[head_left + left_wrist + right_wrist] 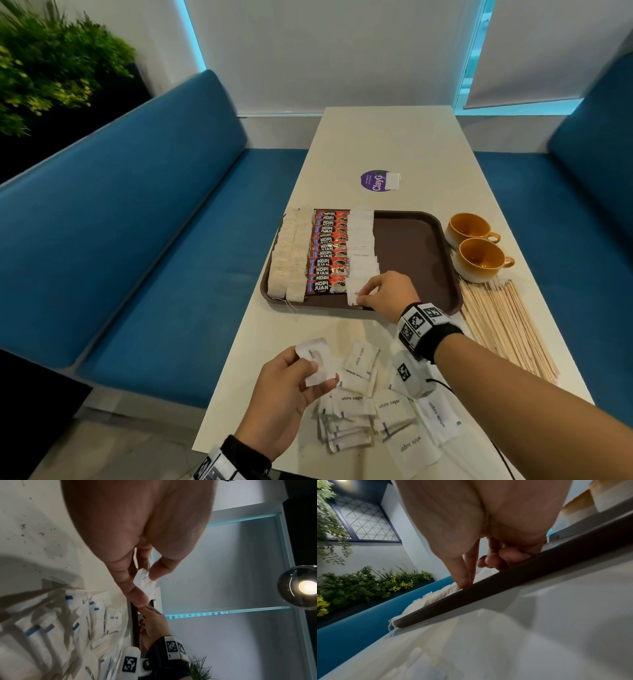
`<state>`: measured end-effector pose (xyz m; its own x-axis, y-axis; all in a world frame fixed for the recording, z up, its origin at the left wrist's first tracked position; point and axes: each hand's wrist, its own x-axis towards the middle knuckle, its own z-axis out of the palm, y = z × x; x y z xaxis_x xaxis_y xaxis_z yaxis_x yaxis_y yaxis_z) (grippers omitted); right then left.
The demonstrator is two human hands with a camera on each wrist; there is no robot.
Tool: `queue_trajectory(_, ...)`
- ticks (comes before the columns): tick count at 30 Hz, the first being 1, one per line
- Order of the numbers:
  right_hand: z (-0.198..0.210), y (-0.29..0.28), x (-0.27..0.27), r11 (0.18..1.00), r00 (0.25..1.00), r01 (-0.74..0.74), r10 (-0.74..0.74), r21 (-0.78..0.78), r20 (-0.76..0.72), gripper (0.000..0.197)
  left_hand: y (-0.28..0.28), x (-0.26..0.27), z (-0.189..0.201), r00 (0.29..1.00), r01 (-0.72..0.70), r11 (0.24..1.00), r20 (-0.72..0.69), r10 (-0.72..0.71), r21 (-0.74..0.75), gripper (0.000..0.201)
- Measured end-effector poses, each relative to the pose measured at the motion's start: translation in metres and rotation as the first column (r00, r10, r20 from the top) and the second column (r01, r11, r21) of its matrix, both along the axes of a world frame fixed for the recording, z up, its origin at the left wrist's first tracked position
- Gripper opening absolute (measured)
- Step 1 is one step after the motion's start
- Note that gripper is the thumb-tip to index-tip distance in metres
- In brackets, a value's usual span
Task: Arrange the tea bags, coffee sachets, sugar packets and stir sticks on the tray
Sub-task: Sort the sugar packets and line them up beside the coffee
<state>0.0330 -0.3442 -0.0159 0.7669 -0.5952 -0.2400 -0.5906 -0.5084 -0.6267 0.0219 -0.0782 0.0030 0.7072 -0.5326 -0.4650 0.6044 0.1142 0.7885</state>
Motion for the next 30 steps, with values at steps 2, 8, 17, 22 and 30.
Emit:
queue_trajectory(2,0.000,0.001,0.001,1.000,1.000,0.006,-0.006,0.000,-0.006,0.014,-0.002,-0.001,0.001,1.000,0.003,1.000,0.024,-0.003,0.013,0.016)
queue_trajectory(8,0.028,0.018,-0.020,0.991,0.973,-0.041,0.010,0.129,0.232,0.018,-0.001,-0.003,0.008,0.997,0.014,0.999,0.071,-0.016,0.035,0.014)
queue_trajectory(17,0.071,0.084,-0.093,0.829,0.897,-0.335,0.136,0.447,0.420,0.025,-0.009,-0.013,0.014,0.977,0.020,0.998,0.211,-0.033,0.063,0.011)
queue_trajectory(22,0.063,0.087,-0.120,0.802,0.870,-0.285,-0.014,0.525,0.494,0.022,-0.011,-0.022,0.026,0.982,0.036,0.999,0.187,-0.038,0.011,0.020)
queue_trajectory(30,0.067,0.083,-0.144,0.751,0.808,-0.214,-0.224,0.625,0.545,0.021,-0.016,-0.038,0.034,0.993,0.019,0.999,0.115,-0.013,-0.051,0.037)
